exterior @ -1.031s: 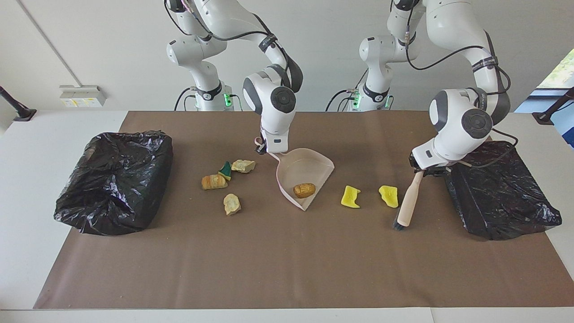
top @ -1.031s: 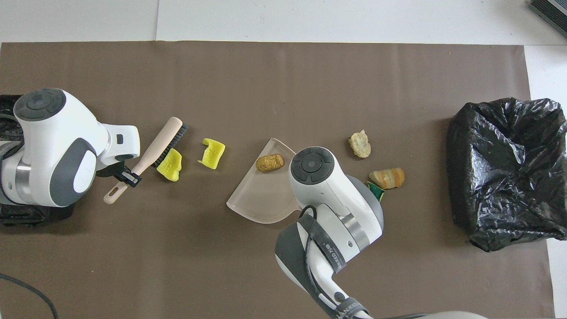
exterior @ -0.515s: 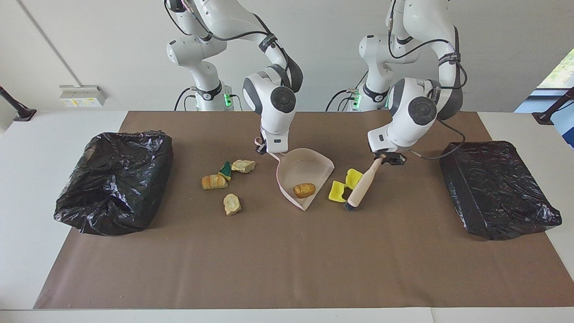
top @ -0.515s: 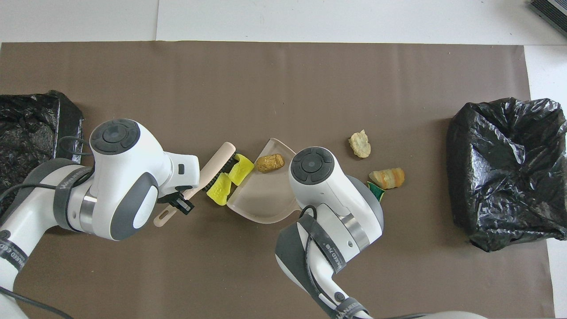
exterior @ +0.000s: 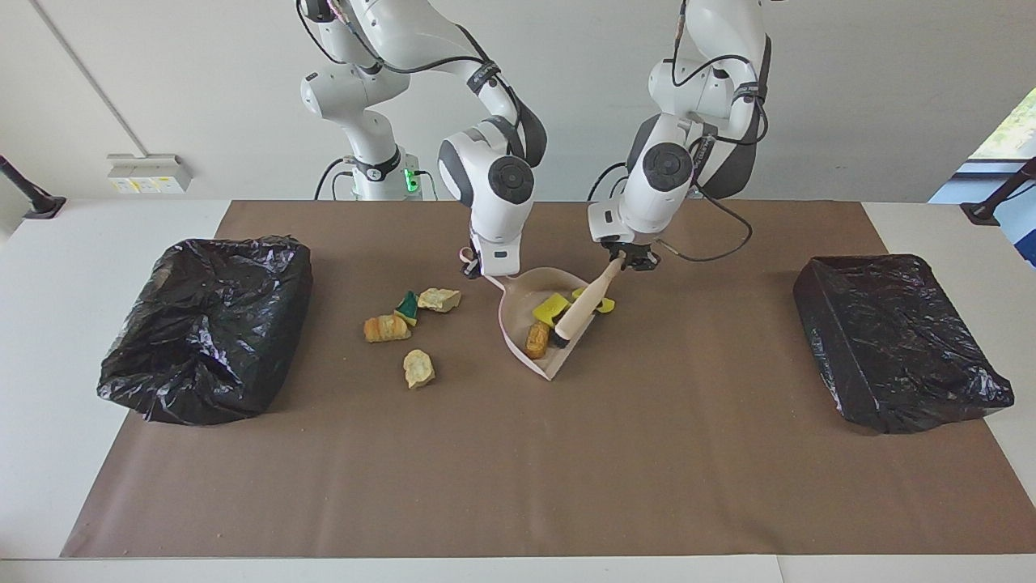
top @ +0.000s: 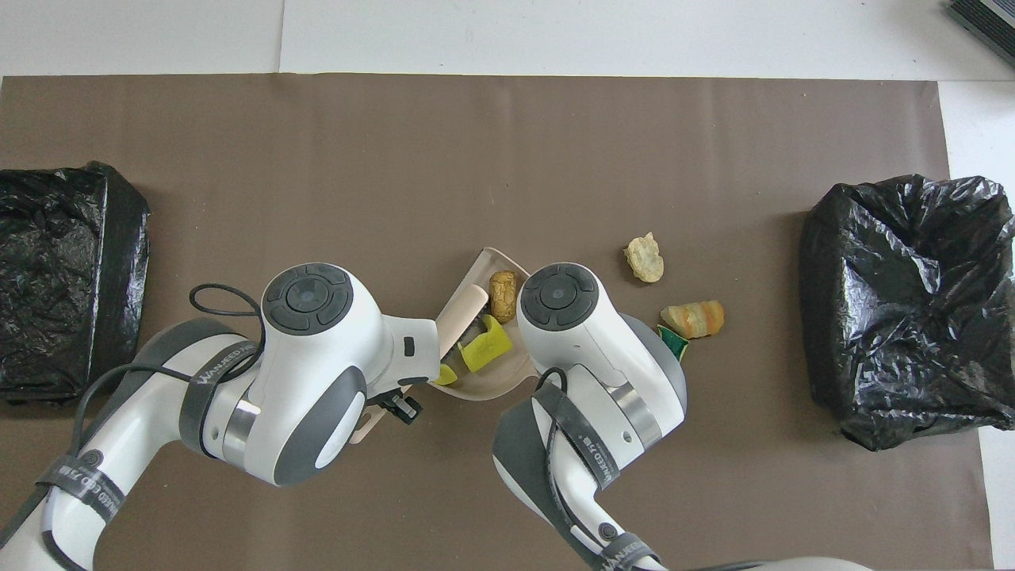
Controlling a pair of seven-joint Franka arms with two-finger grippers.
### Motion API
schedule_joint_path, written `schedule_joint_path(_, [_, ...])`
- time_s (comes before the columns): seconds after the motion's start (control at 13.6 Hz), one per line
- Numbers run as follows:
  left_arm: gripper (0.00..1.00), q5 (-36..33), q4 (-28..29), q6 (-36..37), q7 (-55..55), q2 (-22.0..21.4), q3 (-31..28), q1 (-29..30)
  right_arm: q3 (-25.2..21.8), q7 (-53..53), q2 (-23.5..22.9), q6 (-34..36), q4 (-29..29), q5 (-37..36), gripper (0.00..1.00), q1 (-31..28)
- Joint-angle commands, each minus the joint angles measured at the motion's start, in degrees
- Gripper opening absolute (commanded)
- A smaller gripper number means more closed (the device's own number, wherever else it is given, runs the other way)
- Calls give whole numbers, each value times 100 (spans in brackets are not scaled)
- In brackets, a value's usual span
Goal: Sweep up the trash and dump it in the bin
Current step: 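Sweep the yellow sponges into the dustpan with the left gripper's brush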
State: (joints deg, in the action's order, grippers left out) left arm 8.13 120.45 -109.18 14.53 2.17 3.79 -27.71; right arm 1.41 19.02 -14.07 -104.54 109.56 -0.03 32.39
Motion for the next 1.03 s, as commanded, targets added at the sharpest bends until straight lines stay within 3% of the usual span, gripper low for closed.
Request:
schedule_joint_path(0.0, [0, 145, -169, 238, -38, -128, -124, 81, 43, 14, 115, -154, 198, 117, 0, -49])
schedule_joint_path(0.37, [0, 321, -373, 257, -774, -181, -133, 398, 43, 14, 115, -189, 224, 117, 0, -49])
schedule_joint_path(0.59, [0, 321, -110, -234, -1654, -146, -141, 477, 43, 14, 115, -198, 224, 117, 0, -49])
schedule_joint_path(0.96, [0, 321, 426, -446, -1620, -190, -141, 618, 43, 14, 115, -207, 224, 117, 0, -49])
